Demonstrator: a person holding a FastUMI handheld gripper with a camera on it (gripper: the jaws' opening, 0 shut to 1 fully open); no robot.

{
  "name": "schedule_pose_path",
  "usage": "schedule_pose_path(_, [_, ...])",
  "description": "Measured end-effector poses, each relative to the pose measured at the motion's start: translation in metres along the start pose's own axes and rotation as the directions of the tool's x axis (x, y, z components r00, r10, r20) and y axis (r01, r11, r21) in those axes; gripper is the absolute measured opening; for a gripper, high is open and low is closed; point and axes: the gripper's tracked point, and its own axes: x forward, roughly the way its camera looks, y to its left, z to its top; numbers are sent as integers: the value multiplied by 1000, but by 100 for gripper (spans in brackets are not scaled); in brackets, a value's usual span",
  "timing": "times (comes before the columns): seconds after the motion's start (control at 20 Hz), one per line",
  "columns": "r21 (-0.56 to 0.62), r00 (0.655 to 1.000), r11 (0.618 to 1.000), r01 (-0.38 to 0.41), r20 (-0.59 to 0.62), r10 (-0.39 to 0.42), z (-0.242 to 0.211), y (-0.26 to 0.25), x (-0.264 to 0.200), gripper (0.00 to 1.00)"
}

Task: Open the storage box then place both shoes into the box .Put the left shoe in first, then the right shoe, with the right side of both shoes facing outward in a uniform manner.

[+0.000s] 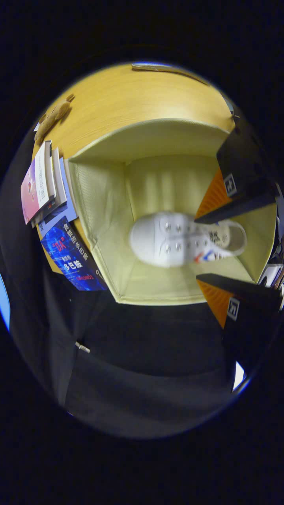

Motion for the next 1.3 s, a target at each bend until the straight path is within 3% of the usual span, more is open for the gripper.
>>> schedule_pose_path(0.05, [-17,1000,1000,-14,13,14,4,3,-3,91])
schedule_pose_path(0.1, [-43,1000,999,-17,24,18,7,4,-9,95])
schedule_pose_path(0.35, [-82,995,993,-82,52,86,11,5,-48,98])
schedule_pose_path(0.65, [-86,981,986,-142,118,152,27,-33,-136,98])
schedule_pose_path(0.8, [-111,977,990,-83,186,103,41,-85,-184,98])
schedule_pose_path(1.0, [-109,963,992,59,268,-28,46,-178,-240,98])
schedule_pose_path(1.3, [46,926,962,269,264,-271,35,-341,-278,99])
